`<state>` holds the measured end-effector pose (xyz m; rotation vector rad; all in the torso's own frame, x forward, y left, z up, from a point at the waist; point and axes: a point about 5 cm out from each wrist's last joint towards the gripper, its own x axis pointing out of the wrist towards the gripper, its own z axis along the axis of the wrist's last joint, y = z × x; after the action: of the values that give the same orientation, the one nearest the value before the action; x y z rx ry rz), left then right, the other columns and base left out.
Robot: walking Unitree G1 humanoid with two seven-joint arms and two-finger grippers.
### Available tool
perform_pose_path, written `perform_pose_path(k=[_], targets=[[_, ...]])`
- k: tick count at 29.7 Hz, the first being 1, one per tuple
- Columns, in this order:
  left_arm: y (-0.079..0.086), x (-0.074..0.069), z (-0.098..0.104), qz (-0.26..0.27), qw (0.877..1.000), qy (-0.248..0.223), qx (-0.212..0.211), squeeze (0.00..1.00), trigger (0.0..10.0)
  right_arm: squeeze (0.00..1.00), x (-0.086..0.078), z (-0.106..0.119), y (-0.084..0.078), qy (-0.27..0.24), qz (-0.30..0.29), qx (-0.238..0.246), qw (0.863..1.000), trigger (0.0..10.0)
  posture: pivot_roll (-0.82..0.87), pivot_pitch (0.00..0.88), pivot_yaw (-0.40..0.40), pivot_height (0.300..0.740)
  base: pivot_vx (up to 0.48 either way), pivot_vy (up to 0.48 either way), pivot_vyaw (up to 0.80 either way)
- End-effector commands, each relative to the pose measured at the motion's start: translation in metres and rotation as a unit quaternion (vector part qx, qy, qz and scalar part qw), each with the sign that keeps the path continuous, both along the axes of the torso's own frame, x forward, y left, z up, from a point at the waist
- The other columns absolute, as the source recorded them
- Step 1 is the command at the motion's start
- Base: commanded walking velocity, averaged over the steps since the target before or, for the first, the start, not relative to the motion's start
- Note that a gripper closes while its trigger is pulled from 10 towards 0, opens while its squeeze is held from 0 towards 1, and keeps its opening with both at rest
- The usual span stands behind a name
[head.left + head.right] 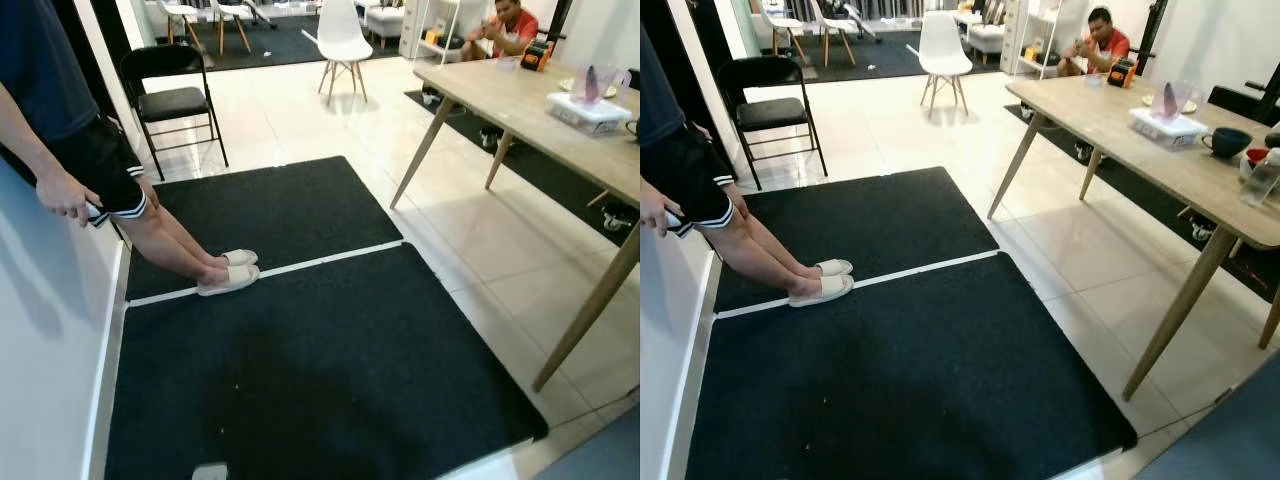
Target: Restocking fridge
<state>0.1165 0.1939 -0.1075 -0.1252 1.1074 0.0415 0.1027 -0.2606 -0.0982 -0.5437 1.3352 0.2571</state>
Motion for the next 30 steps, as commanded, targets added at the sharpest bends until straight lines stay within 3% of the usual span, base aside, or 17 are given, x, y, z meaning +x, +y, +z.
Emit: perform_pose_path(k=[1, 8, 30], targets=[[-0.0016, -0.0076, -0.0027, -0.004, 1.000, 0.017, 0.000, 0.00, 10.0, 0.00, 0.0016, 0.0006, -0.0009, -0.015, -0.015, -0.007, 1.000, 10.0, -0.06, 0.000, -0.038, 0.740, 0.000, 0.000, 0.00], [-0.0011, -0.0093, -0.0031, -0.007, 1.000, 0.021, -0.002, 0.00, 10.0, 0.00, 0.0023, 0.0003, 0.0006, -0.017, -0.020, 0.000, 1.000, 10.0, -0.06, 0.000, -0.036, 0.740, 0.000, 0.000, 0.00], [-0.0013, -0.0094, -0.0032, -0.013, 1.000, 0.024, -0.002, 0.00, 10.0, 0.00, 0.0047, 0.0003, 0.0031, -0.021, -0.028, 0.007, 0.999, 10.0, -0.07, 0.000, -0.034, 0.740, 0.355, 0.000, 0.00]])
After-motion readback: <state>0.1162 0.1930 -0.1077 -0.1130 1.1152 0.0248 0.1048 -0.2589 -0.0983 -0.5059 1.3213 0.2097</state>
